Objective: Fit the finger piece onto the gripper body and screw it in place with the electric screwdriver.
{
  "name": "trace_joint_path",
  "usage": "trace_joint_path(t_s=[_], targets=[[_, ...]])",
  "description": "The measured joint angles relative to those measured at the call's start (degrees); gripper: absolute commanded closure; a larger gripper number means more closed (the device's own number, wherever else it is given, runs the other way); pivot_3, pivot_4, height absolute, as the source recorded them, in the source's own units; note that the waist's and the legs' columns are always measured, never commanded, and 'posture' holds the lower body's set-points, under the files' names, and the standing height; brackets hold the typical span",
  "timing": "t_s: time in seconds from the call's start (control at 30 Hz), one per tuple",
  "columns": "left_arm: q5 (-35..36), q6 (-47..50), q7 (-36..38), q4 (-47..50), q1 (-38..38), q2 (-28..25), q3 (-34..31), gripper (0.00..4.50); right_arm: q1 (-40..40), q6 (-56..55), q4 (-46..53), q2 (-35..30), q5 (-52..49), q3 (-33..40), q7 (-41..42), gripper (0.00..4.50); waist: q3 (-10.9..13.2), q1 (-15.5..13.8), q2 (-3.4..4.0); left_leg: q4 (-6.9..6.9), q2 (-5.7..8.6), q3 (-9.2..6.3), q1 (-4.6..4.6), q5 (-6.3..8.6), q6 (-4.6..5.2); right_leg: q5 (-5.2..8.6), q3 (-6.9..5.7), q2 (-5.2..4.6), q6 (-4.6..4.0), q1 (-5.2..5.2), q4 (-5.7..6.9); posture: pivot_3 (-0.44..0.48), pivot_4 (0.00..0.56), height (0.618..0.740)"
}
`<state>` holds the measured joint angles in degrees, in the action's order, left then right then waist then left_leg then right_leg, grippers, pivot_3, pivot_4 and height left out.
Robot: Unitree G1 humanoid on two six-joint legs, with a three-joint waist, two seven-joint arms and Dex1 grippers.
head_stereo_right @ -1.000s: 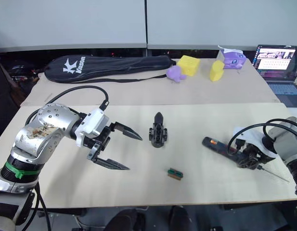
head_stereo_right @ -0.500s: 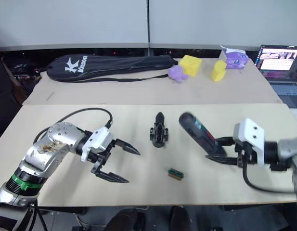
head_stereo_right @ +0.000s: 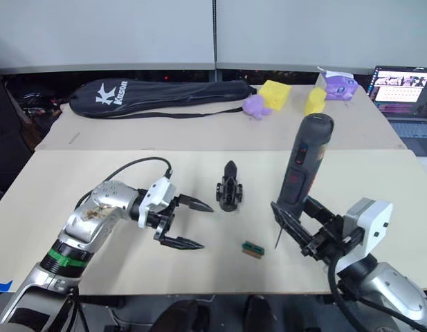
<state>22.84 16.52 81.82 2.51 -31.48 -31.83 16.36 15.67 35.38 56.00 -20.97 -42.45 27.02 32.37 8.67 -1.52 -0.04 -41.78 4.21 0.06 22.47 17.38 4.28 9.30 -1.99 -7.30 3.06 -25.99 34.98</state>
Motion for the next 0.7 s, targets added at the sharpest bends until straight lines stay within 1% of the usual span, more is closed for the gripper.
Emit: trace_joint_path(t_s=[0.1,0.17,0.33,0.5,0.7], targets=[[-1.14,-1.2,0.32,-1.4,-1.4,1.83,1.54,0.0,-2.67,-0.13,0.53,-0.85,0.2,-4.22,-4.24,2.59,0.0,0.56,-0.01,0.01,0.0,0.01,-0.06,0.01,0.02,0.01,0.02,0.0,0.0,0.08,-0.02,0.0,0.15,0.723],[-1.51,-1.26,0.27,-1.56,-2.14,2.64,2.3,0.0,-4.46,-0.14,0.67,-2.6,0.05,-6.07,-6.5,2.59,0.01,0.7,-0.01,0.01,0.0,0.0,-0.06,0.02,0.04,0.03,0.01,0.0,0.0,0.07,-0.02,0.0,0.15,0.723],[-2.54,-1.62,0.58,-1.17,-2.32,2.45,2.9,0.0,-7.66,-0.14,0.84,-6.69,-3.73,-7.09,-10.85,2.59,0.01,0.78,-0.02,0.03,-0.02,0.0,-0.06,0.03,0.06,0.04,0.0,0.0,0.0,0.08,-0.03,0.0,0.15,0.723],[-3.61,-2.22,0.89,-1.16,-1.36,1.45,2.98,0.0,-3.23,-1.23,0.93,-9.62,-4.0,-9.01,-11.23,2.59,0.01,0.82,-0.02,0.02,-0.02,0.04,-0.08,0.1,0.19,0.07,0.02,0.0,0.03,0.15,-0.06,0.0,0.15,0.723],[-4.62,-2.79,-0.38,1.32,3.49,1.09,3.67,0.0,-1.9,-4.47,0.93,-11.88,-5.57,-9.44,-11.79,2.59,0.01,0.84,-0.03,0.02,-0.04,0.08,-0.14,0.12,0.23,0.08,0.07,0.0,0.05,0.17,-0.06,0.0,0.15,0.723]])
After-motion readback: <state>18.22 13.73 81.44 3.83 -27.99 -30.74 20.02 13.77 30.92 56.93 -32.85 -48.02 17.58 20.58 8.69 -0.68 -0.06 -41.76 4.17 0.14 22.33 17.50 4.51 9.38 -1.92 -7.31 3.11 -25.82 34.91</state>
